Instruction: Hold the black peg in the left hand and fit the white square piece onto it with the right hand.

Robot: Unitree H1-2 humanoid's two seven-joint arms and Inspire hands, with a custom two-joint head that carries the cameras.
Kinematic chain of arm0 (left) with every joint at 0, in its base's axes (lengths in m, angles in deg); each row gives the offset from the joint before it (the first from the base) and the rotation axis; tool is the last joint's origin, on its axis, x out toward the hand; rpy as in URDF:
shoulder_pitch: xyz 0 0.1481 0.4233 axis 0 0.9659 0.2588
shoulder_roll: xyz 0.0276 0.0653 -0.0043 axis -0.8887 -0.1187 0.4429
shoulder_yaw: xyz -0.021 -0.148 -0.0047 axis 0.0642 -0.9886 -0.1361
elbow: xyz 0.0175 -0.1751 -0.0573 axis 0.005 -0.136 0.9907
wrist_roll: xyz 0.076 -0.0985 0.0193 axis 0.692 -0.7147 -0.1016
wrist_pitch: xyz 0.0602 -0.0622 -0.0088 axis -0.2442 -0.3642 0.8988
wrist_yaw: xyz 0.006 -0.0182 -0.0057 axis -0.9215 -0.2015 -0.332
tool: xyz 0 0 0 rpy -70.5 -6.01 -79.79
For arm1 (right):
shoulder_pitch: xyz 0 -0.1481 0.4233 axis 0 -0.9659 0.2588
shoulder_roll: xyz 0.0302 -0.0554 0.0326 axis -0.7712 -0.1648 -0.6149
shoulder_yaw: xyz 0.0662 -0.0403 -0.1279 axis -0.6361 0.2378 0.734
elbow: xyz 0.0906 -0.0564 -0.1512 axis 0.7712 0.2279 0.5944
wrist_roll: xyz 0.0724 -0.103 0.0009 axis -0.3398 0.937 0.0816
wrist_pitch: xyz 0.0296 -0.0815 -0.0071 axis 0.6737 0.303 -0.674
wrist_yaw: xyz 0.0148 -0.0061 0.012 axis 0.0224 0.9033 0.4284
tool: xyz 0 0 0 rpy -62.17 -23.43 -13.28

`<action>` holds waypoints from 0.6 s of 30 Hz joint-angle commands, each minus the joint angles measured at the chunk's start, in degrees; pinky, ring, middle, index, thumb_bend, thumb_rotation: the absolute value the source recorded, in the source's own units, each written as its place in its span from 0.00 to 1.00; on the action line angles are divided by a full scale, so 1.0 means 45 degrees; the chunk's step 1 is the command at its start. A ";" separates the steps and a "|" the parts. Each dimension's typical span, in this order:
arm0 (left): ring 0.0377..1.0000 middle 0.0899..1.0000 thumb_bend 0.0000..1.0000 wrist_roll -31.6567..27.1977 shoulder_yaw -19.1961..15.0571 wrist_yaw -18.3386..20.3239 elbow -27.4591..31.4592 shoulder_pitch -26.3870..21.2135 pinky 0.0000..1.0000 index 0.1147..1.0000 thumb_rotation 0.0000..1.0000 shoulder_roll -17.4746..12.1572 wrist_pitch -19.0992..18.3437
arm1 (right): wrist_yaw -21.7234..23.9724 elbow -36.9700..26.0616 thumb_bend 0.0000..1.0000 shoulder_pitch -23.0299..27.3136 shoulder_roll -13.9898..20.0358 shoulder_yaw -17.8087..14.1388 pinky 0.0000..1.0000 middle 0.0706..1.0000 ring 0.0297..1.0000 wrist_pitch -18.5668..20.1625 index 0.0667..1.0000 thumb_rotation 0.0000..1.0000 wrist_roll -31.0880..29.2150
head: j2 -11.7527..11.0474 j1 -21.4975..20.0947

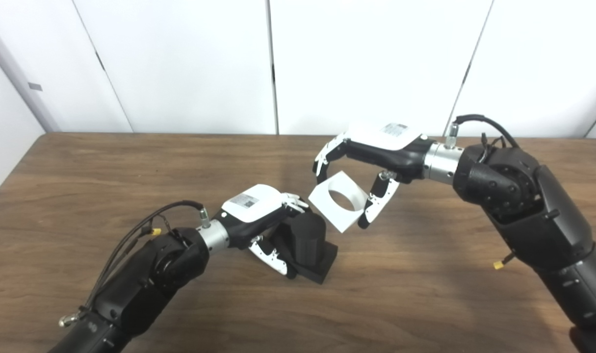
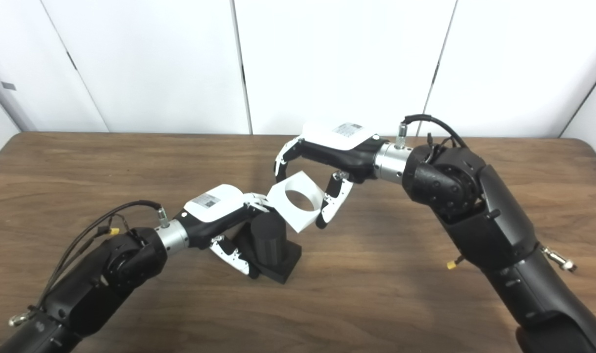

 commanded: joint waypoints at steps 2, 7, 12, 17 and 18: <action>0.88 0.81 0.52 0.0653 0.0500 0.1072 -0.0450 0.0366 0.72 0.42 0.07 0.0014 -0.0640 | 0.0011 -0.0324 0.52 0.0756 -0.0069 -0.0076 0.83 0.72 0.78 0.0002 0.44 0.13 -0.0111 | 0.0005 0.0004; 0.88 0.82 0.52 0.0615 0.0511 0.1066 -0.0518 0.0333 0.72 0.42 0.07 0.0061 -0.0614 | 0.0097 -0.0237 0.52 0.0723 -0.0267 0.0088 0.83 0.72 0.79 -0.0022 0.44 0.13 -0.0092 | 0.0034 0.0022; 0.88 0.82 0.52 0.0686 0.0537 0.1122 -0.0429 0.0340 0.72 0.42 0.07 0.0076 -0.0708 | 0.0056 -0.0138 0.52 0.0628 -0.0492 0.0175 0.84 0.73 0.79 0.0002 0.44 0.13 -0.0001 | 0.0080 -0.0073; 0.88 0.81 0.52 0.0637 0.0533 0.1157 -0.0325 0.0378 0.73 0.42 0.07 0.0067 -0.0787 | -0.0105 0.0060 0.52 0.0549 -0.0616 0.0168 0.83 0.72 0.78 -0.0251 0.44 0.13 -0.0001 | 0.0130 0.0032; 0.88 0.81 0.52 0.0632 0.0530 0.1151 -0.0321 0.0381 0.73 0.42 0.07 0.0069 -0.0788 | -0.0099 0.0077 0.52 0.0546 -0.0637 0.0179 0.83 0.72 0.79 -0.0266 0.44 0.13 0.0012 | 0.0130 0.0032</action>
